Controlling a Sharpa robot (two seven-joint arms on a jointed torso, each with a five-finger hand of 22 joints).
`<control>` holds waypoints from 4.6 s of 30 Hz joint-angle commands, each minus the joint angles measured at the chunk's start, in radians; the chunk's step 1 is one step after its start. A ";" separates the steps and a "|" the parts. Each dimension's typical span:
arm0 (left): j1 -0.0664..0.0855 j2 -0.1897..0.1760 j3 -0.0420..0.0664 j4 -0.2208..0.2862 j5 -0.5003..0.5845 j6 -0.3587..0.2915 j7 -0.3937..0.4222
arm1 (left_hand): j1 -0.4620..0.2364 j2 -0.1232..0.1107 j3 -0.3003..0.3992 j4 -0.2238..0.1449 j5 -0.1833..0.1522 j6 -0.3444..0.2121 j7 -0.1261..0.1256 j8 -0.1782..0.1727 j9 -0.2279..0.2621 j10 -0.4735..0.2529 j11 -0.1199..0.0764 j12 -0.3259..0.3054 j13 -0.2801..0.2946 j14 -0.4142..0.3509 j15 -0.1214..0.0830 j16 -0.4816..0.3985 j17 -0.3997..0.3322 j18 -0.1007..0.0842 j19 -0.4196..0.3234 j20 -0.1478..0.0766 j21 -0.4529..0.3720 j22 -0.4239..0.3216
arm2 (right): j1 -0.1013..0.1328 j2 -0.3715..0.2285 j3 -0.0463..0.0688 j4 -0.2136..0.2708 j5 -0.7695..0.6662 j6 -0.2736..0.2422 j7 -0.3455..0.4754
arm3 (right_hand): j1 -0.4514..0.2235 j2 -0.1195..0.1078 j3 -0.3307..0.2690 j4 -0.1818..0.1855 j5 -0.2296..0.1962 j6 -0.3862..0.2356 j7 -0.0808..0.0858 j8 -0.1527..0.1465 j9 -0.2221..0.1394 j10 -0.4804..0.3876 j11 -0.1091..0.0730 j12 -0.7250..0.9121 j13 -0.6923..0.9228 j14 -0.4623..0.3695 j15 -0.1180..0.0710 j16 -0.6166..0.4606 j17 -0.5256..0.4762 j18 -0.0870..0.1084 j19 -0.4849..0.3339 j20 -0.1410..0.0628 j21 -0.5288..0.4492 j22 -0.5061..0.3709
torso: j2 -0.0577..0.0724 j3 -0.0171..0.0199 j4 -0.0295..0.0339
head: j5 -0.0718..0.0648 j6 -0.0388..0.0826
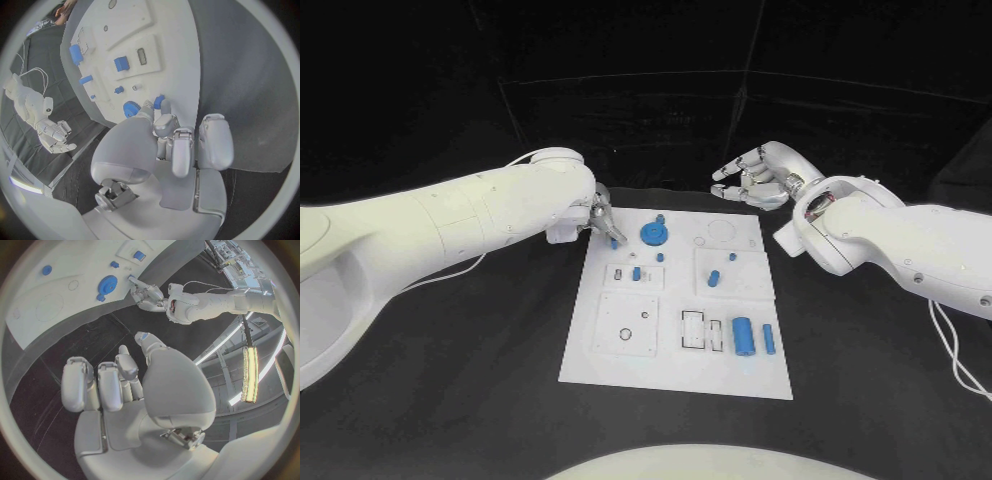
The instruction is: Assemble the parts on the task board
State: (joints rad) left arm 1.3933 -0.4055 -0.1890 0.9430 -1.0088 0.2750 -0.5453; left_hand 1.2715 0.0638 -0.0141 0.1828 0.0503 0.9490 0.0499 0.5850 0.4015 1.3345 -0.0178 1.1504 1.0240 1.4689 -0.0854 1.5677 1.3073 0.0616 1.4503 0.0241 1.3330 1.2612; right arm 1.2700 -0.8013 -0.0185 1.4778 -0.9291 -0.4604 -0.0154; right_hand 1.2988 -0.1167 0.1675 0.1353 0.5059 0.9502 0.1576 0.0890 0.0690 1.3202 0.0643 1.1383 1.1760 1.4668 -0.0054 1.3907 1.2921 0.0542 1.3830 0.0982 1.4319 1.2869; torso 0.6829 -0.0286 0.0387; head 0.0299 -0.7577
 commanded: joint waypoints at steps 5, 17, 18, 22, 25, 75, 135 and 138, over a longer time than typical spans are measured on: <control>0.001 0.003 0.000 -0.006 0.020 0.009 0.018 | 0.087 0.047 0.110 -0.067 0.002 -0.024 0.000 -0.020 -0.019 -0.015 -0.008 -0.012 -0.010 0.102 0.001 0.003 0.263 0.011 -0.002 0.000 -0.005 -0.003 | 0.002 0.001 0.001 0.000 0.002 0.003 0.006 | 0.008 0.004 0.006 -0.001 0.003 0.000 -0.005 0.006 0.000 -0.003 -0.003 0.005 0.001 0.044 -0.008 -0.005 0.001 0.012 -0.003 -0.001 -0.006 0.000 | 0.000 -0.0003 -0.0007 | 0.000 -0.003; 0.001 -0.041 0.000 0.039 0.057 -0.037 0.038 | -0.054 -0.085 0.595 -0.186 0.086 -0.020 0.009 0.024 -0.030 -0.010 -0.001 -0.019 -0.028 0.102 0.012 0.003 0.263 0.012 -0.001 0.007 -0.007 0.004 | 0.002 0.000 0.001 -0.001 0.002 0.009 0.001 | 0.008 0.002 0.005 -0.001 0.005 0.000 -0.005 0.007 0.000 -0.002 -0.003 0.008 0.003 0.045 -0.008 -0.004 0.003 0.012 -0.002 -0.001 -0.006 0.000 | -0.001 0.0009 0.0031 | -0.002 -0.004; 0.002 -0.049 0.001 0.049 0.060 -0.046 0.039 | -0.085 -0.099 0.644 -0.198 0.087 -0.021 0.009 0.036 -0.028 -0.007 -0.001 -0.017 -0.028 0.102 0.010 0.003 0.263 0.011 0.000 0.008 -0.007 0.005 | 0.002 0.000 0.001 -0.002 0.002 0.009 0.000 | 0.008 0.001 0.004 -0.001 0.005 0.000 -0.005 0.007 0.000 -0.002 -0.003 0.008 0.003 0.045 -0.008 -0.004 0.003 0.012 -0.002 -0.001 -0.006 0.000 | -0.001 0.0011 0.0038 | -0.002 -0.003; 0.004 -0.073 0.001 0.087 0.072 -0.072 0.035 | -0.126 -0.115 0.703 -0.217 0.094 -0.021 0.006 0.054 -0.024 -0.002 -0.003 -0.014 -0.028 0.102 0.009 0.003 0.263 0.011 0.001 0.008 -0.005 0.008 | 0.002 -0.001 0.001 -0.002 0.002 0.011 -0.001 | 0.008 0.001 0.004 -0.001 0.005 0.000 -0.005 0.007 0.000 -0.002 -0.003 0.008 0.003 0.045 -0.008 -0.004 0.003 0.012 -0.002 -0.001 -0.006 0.000 | -0.003 0.0007 0.0054 | -0.002 -0.004; 0.006 -0.097 0.001 0.128 0.077 -0.095 0.028 | -0.143 -0.120 0.722 -0.226 0.098 -0.020 0.005 0.062 -0.022 0.000 -0.004 -0.011 -0.027 0.102 0.007 0.003 0.263 0.010 0.002 0.008 -0.004 0.011 | 0.002 -0.002 0.001 -0.003 0.002 0.013 -0.001 | 0.012 -0.003 0.005 -0.004 0.008 0.000 -0.005 0.007 0.000 -0.003 -0.003 0.008 0.003 0.045 -0.008 -0.005 0.002 0.012 -0.002 -0.001 -0.006 0.000 | -0.003 0.0006 0.0059 | -0.002 -0.005; -0.045 -0.263 -0.006 0.433 0.059 -0.269 0.049 | -0.151 -0.173 0.741 -0.279 0.094 -0.016 -0.005 0.096 -0.015 0.009 -0.012 -0.018 -0.042 0.102 0.002 0.003 0.263 0.009 0.006 0.002 0.000 0.018 | 0.002 -0.003 0.000 -0.009 0.002 0.023 -0.002 | 0.013 -0.001 0.006 -0.003 0.010 0.001 -0.005 0.008 0.000 -0.003 -0.003 0.007 0.003 0.045 -0.008 -0.006 0.001 0.012 -0.003 -0.002 -0.007 -0.001 | -0.002 0.0003 0.0043 | 0.020 -0.023; -0.050 -0.254 -0.017 0.419 0.045 -0.222 0.013 | -0.210 -0.192 0.620 -0.222 0.089 0.009 -0.024 0.112 -0.025 0.023 -0.025 -0.001 -0.028 0.102 -0.009 0.003 0.263 0.006 0.012 -0.007 0.007 0.031 | 0.001 0.005 0.000 -0.015 0.006 0.022 0.005 | 0.015 0.000 0.007 -0.003 0.011 0.001 -0.005 0.009 0.001 -0.004 -0.003 0.006 0.001 0.044 -0.008 -0.007 -0.001 0.012 -0.003 -0.002 -0.008 -0.002 | -0.001 0.0013 0.0029 | 0.026 -0.033; -0.050 -0.250 -0.017 0.415 0.045 -0.221 0.012 | -0.218 -0.193 0.596 -0.211 0.089 0.016 -0.025 0.112 -0.028 0.024 -0.026 0.003 -0.024 0.102 -0.010 0.003 0.263 0.006 0.013 -0.008 0.008 0.033 | 0.001 0.006 0.000 -0.015 0.006 0.021 0.005 | 0.015 0.000 0.007 -0.003 0.011 0.001 -0.005 0.009 0.001 -0.005 -0.003 0.005 0.000 0.044 -0.008 -0.008 -0.002 0.013 -0.005 -0.002 -0.009 -0.004 | -0.001 0.0014 0.0022 | 0.026 -0.032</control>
State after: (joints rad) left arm 1.3440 -0.6592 -0.2051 1.3589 -0.9591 0.0421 -0.5275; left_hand 1.0628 -0.1315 0.5887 -0.0302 0.1392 0.9573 0.0224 0.6974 0.3740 1.3565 -0.0425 1.1502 0.9992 1.4674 -0.0879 1.5677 1.3073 0.0616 1.4569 0.0175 1.3368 1.2937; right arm 1.2696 -0.7966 -0.0190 1.4618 -0.9267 -0.4411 -0.0186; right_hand 1.3084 -0.1180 0.1701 0.1326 0.5111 0.9502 0.1576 0.0927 0.0690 1.3202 0.0643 1.1422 1.1774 1.4668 -0.0053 1.3869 1.2912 0.0542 1.3830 0.0983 1.4278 1.2837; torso 0.6818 -0.0270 0.0415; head 0.0563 -0.7905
